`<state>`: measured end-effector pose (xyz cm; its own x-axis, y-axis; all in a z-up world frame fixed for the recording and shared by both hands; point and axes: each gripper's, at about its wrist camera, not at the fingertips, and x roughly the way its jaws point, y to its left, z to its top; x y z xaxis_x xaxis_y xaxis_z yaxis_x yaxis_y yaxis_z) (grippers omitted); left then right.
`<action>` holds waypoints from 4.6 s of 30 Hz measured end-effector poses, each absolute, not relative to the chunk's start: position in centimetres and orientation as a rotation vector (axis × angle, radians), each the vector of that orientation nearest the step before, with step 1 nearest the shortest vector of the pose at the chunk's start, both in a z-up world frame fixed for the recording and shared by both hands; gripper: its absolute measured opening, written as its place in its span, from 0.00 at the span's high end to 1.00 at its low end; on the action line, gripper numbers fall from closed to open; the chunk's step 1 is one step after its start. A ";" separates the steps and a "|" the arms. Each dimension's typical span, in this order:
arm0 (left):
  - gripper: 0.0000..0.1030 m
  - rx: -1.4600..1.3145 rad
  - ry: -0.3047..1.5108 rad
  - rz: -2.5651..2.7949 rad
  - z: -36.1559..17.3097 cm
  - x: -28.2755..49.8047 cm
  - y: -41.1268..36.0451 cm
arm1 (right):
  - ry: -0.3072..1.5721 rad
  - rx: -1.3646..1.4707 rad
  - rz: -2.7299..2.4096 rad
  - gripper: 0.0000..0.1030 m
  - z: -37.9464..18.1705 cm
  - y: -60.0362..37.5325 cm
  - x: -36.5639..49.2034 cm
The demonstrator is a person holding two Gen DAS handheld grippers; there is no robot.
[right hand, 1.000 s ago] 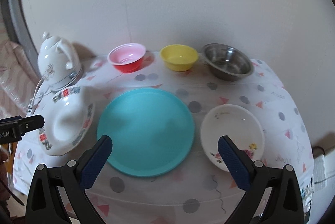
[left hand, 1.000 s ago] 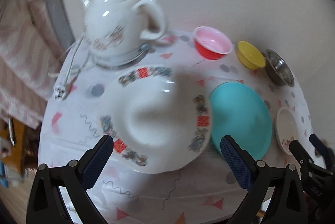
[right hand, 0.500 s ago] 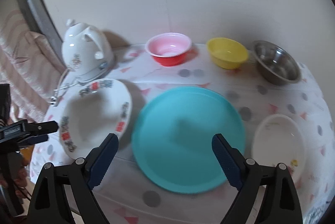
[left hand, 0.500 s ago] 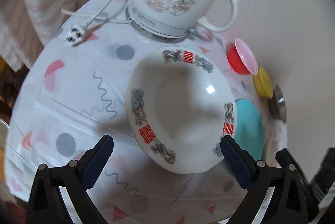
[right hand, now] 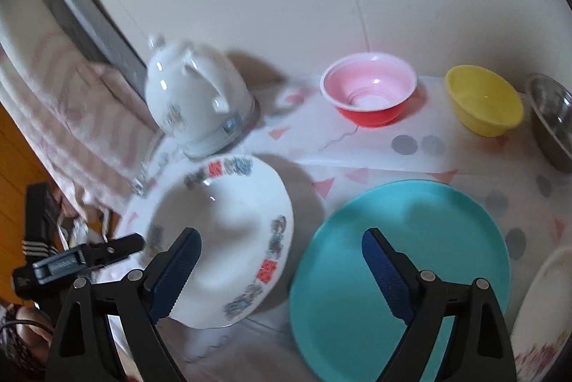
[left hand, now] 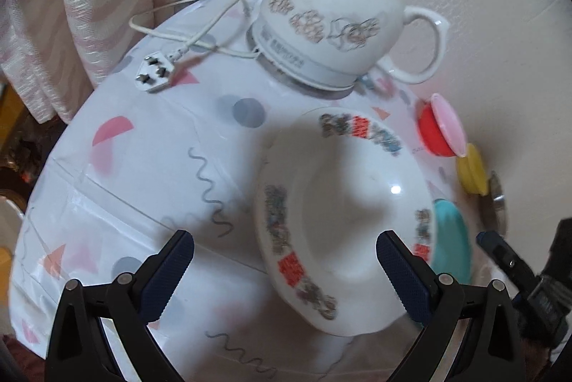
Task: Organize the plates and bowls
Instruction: 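Move both grippers to the rim of the large red-character white plate and grasp, then lift the white plate with both grippers and carry it over the teal plate, then lower the white plate onto the teal plate and open both grippers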
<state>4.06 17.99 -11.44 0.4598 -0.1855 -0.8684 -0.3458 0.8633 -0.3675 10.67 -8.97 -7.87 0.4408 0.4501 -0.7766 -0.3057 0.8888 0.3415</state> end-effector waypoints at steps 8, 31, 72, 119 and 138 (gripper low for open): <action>0.03 -0.472 1.108 0.129 -11.7 4.9 17.4 | 1.120 0.249 0.524 0.23 -10.6 -8.8 14.5; 0.48 -0.540 1.143 0.012 -14.1 5.9 16.5 | 1.235 0.421 0.734 0.68 -15.4 -6.9 17.7; 0.52 -0.355 1.040 -0.118 -12.4 5.8 13.5 | 1.162 0.322 0.672 0.81 -13.4 -8.2 12.3; 0.52 -0.079 1.147 -0.476 -13.4 10.0 -3.6 | 1.001 0.455 0.239 0.81 -11.3 -22.9 5.1; 0.53 -0.043 1.184 -0.471 -13.6 9.4 -4.2 | 1.061 0.428 0.116 0.79 -11.7 -24.3 3.8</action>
<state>9.38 -4.18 -13.62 0.2921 -0.3760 -0.8794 0.3313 0.9023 -0.2758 3.81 -24.34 -11.67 0.4909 0.2954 -0.8196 0.1108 0.9120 0.3950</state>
